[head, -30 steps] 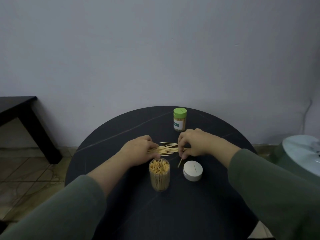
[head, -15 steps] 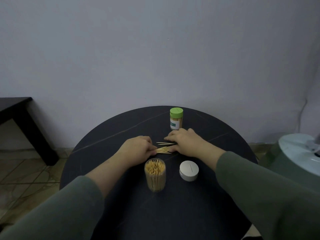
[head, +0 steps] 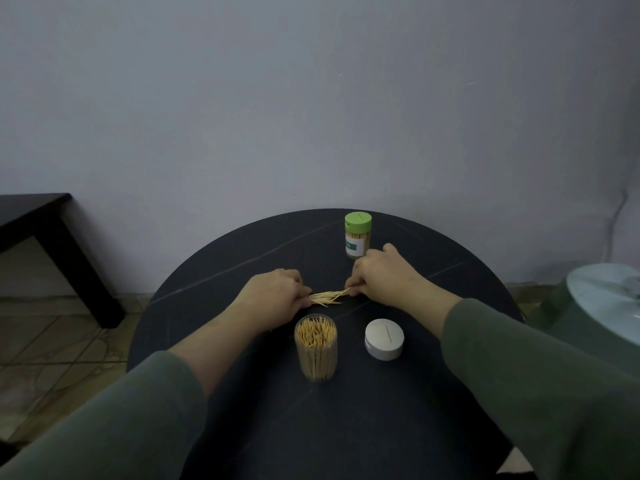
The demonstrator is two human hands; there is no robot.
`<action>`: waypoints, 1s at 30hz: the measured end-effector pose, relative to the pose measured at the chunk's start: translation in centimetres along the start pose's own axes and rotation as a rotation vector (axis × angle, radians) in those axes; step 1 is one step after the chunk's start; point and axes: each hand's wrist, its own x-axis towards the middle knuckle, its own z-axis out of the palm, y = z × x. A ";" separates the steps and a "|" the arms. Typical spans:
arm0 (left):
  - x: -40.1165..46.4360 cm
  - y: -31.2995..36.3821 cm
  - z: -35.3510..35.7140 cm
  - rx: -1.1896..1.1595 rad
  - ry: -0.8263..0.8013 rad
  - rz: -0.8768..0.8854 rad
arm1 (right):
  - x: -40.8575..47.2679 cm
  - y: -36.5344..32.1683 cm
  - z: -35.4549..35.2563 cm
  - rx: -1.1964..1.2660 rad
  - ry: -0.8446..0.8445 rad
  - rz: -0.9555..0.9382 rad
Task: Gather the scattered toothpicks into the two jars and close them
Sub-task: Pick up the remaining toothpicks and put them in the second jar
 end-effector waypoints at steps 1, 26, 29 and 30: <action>0.0 0.1 0.1 -0.005 0.000 -0.001 | -0.1 0.1 0.1 -0.011 0.005 0.003; -0.6 1.3 -0.4 0.000 0.091 0.007 | -2.4 0.3 -1.1 -0.038 0.020 0.063; -0.7 1.3 -0.4 -0.028 0.125 -0.015 | -2.7 0.1 -1.1 0.024 0.057 0.091; -0.8 1.3 -0.5 -0.040 0.132 -0.024 | -2.8 0.0 -1.0 0.054 0.076 0.107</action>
